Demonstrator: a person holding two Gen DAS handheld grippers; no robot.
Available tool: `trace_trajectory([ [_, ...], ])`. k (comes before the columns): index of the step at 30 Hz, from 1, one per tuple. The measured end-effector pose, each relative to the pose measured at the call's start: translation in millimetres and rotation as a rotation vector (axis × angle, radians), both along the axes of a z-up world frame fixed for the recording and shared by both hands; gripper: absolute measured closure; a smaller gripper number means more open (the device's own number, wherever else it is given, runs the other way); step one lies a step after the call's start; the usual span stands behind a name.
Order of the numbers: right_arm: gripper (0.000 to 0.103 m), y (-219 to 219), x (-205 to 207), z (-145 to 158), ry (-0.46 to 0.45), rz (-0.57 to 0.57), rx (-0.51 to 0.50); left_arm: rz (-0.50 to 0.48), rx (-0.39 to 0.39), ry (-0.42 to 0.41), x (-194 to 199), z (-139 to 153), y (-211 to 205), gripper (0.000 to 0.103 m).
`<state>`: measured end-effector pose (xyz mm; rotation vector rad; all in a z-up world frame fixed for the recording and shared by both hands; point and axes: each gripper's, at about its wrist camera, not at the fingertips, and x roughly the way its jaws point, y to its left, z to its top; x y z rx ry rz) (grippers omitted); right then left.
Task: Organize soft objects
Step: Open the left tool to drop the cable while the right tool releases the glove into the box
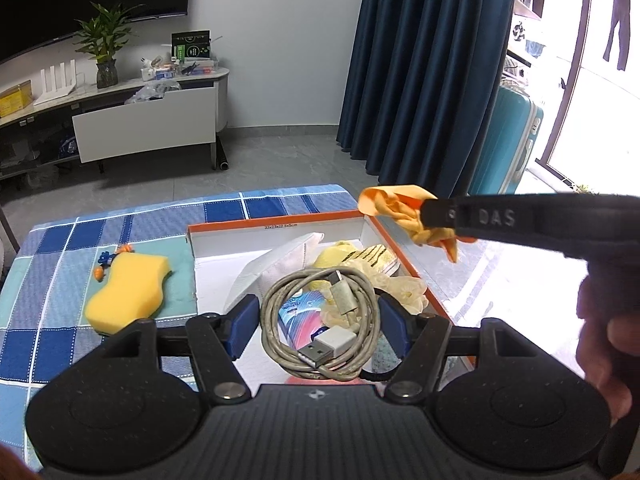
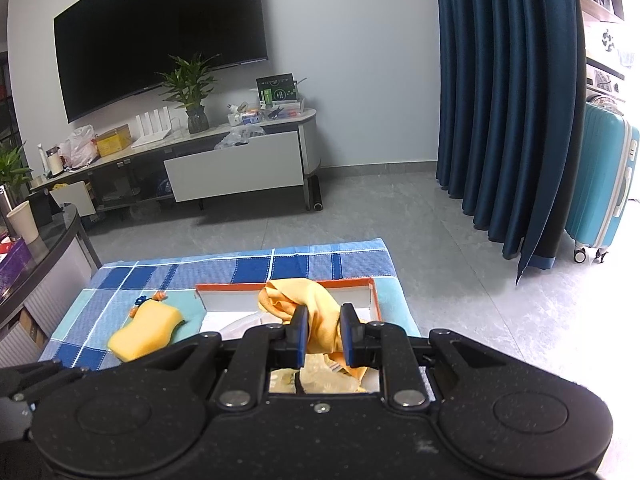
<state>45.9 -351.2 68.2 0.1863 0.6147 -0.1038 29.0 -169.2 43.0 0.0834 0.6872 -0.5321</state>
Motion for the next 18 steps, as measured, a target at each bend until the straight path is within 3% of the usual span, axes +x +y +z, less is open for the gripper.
trace_trajectory([
  [18,0.077,-9.9,58.4,-23.8,0.052,-0.007,-0.023,-0.022,-0.006,0.043,16.4,-13.5,-10.1,0.037],
])
